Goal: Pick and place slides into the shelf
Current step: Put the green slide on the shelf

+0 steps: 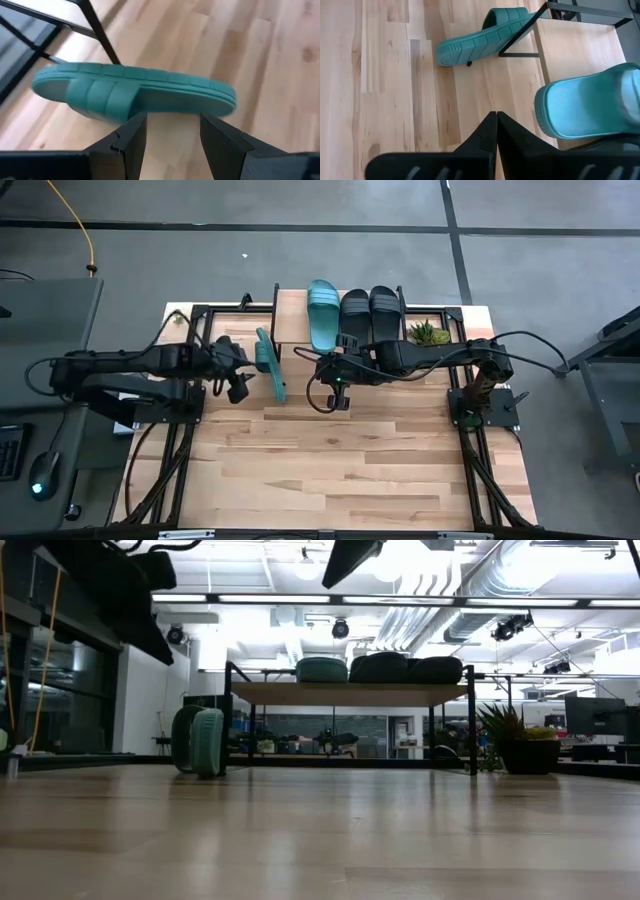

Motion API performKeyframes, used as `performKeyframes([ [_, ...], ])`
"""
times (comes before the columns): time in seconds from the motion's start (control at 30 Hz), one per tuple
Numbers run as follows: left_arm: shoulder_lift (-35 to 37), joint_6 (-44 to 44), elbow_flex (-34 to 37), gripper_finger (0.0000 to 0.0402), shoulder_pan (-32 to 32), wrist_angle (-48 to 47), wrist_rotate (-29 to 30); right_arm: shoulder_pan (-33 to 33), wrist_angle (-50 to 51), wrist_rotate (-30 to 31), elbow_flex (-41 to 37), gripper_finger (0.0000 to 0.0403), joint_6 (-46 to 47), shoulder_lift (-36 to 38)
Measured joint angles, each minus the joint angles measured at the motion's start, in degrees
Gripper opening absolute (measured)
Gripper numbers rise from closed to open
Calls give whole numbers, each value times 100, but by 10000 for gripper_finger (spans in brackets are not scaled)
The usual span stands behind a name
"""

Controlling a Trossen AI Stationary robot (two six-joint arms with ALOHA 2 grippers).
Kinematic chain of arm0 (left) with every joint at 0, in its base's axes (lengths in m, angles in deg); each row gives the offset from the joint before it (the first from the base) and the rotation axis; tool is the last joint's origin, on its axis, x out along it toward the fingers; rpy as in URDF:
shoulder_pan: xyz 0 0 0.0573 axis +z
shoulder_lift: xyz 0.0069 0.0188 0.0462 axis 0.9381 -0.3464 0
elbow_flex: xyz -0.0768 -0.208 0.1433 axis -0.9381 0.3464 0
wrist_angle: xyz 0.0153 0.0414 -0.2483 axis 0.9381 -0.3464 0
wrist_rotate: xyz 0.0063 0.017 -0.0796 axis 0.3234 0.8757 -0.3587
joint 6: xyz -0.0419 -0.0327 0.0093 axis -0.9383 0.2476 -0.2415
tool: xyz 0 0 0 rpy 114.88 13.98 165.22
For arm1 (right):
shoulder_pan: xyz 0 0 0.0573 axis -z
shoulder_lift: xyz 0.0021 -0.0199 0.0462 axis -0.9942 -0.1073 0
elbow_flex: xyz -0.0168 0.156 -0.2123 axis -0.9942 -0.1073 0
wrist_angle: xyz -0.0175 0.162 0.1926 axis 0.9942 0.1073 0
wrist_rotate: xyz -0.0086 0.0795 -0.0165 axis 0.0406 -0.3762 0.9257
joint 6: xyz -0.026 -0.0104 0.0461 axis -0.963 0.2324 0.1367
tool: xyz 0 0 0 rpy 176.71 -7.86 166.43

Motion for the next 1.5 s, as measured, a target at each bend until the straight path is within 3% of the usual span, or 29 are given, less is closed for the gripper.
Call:
performKeyframes([
  [0.2, -655, -435, 0, 166, -560, 70, 1366, 0, 2, -27, 0, 0, 0, -2],
  [0.43, -1532, -768, -2, 166, -815, 107, 2188, -27, 2, -76, 0, 0, -50, -4],
  [0.7, -1958, -863, 348, 166, -802, 851, 2499, -37, 32, -80, 0, 0, -48, -7],
  [1.5, -1962, -751, 1078, 166, -798, 1909, 3086, -37, -4, -126, 0, 0, -3, -7],
])
